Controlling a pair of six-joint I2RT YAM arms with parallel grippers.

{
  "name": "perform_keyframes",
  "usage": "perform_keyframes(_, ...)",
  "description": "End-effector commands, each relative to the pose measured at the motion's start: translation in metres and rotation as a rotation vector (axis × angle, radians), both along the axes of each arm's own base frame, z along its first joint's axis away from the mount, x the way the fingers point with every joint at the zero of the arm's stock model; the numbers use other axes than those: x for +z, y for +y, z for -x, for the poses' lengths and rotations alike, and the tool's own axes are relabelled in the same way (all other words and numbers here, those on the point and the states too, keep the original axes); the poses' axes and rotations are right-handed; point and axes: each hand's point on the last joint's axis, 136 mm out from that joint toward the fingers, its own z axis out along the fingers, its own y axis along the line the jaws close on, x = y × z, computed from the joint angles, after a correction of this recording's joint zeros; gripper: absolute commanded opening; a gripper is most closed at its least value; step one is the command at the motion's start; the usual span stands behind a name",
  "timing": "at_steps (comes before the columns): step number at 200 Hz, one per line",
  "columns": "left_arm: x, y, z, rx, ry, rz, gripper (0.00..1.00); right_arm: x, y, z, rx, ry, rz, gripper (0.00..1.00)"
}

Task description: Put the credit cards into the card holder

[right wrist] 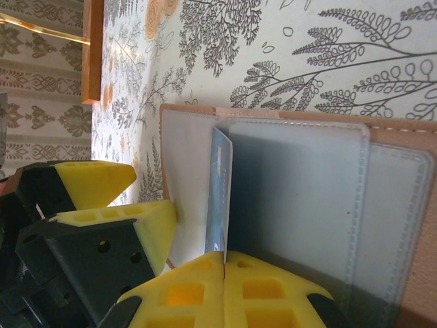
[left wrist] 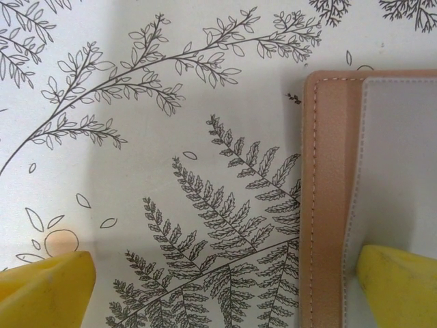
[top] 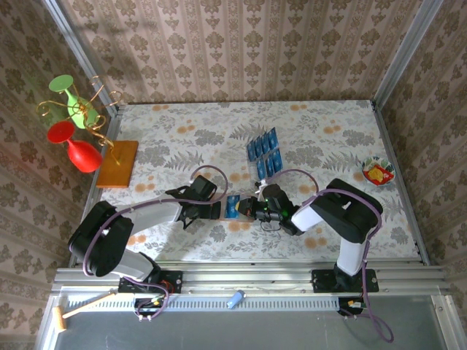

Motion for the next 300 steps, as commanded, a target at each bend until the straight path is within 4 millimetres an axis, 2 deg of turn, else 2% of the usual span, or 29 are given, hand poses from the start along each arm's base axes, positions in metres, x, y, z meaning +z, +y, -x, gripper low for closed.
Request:
perform_keyframes(1, -0.009, 0.012, 0.011, 0.009, 0.031, -0.045, 1.00, -0.019, 0.000, 0.012, 0.022, 0.053, 0.023, 0.00)
perform_keyframes(78, -0.010, 0.011, 0.012, 0.009, 0.032, -0.045, 1.00, -0.022, 0.001, 0.010, 0.020, 0.067, 0.030, 0.01)
perform_keyframes(99, -0.010, 0.011, 0.011, 0.010, 0.030, -0.041, 1.00, -0.021, 0.002, 0.010, 0.022, 0.066, 0.037, 0.13)
perform_keyframes(129, -0.009, 0.011, 0.011, 0.014, 0.027, -0.041, 1.00, -0.018, 0.000, 0.009, 0.020, 0.069, 0.062, 0.37)
perform_keyframes(204, -0.007, 0.011, 0.009, 0.016, 0.016, -0.034, 1.00, -0.017, -0.003, 0.007, 0.025, 0.092, 0.147, 0.78)
perform_keyframes(238, -0.007, 0.011, 0.008, 0.019, 0.013, -0.024, 1.00, -0.011, -0.005, 0.004, 0.028, 0.084, 0.183, 0.83)
perform_keyframes(300, -0.007, 0.010, 0.006, 0.022, 0.011, -0.013, 1.00, -0.001, -0.003, 0.001, 0.046, 0.081, 0.232, 0.86)
